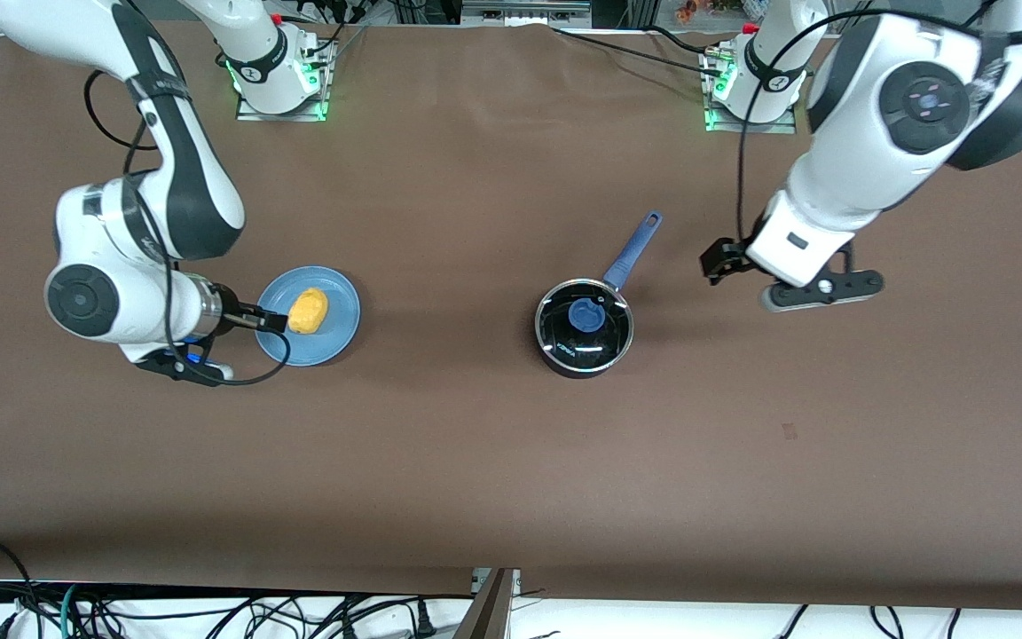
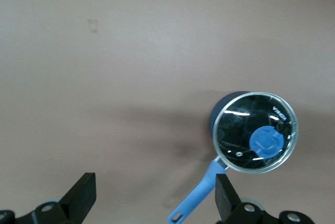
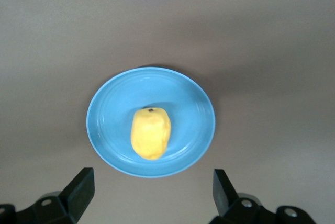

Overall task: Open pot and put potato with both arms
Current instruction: 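Lower the right gripper onto the potato while the left gripper descends to the lid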

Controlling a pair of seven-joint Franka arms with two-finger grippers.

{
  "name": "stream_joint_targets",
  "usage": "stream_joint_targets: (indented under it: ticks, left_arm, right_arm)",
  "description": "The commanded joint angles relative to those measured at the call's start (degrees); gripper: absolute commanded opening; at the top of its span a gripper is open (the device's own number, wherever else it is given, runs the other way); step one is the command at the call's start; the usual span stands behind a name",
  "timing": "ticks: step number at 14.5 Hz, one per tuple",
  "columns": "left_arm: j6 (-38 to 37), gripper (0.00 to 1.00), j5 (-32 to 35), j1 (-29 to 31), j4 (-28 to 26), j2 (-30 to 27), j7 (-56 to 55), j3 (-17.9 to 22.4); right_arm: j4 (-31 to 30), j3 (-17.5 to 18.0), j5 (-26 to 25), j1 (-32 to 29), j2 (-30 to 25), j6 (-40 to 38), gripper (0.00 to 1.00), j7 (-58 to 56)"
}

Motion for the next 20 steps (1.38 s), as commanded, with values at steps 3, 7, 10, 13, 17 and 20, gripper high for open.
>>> stream_joint_targets:
  ticks: [3,7,10,13,17,20]
  left_arm:
    - [9.0,1.0,4.0,0.0,-8.6,-0.7,-10.3,-5.9]
    - [15.1,1.0,5.3,0.0,-12.8,-0.6,-16.8,-8.8]
    - [19.2,1.0,5.5,-0.1,-14.2,0.2,-20.7,-9.7]
    - [21.7,1.0,8.3,-0.4,-14.1,2.9,-24.4,-11.1]
    - [26.2,1.0,14.0,-3.0,-13.4,7.6,-35.7,-11.1]
    - [28.1,1.0,14.8,-3.2,-13.2,9.5,-37.9,-11.2]
  right_arm:
    - [-5.0,0.2,-0.3,0.5,0.4,5.8,1.0,5.6]
    - [-10.0,0.2,-0.3,0.7,0.6,11.5,1.0,8.8]
    - [-11.1,0.2,-0.3,1.8,1.0,13.1,1.0,11.0]
    - [-12.9,0.2,-0.2,1.8,1.7,15.9,1.0,11.9]
    - [-17.2,0.2,-0.3,1.8,1.8,22.1,1.0,12.6]
    - [-18.6,0.2,-0.3,1.8,1.8,24.2,1.0,12.7]
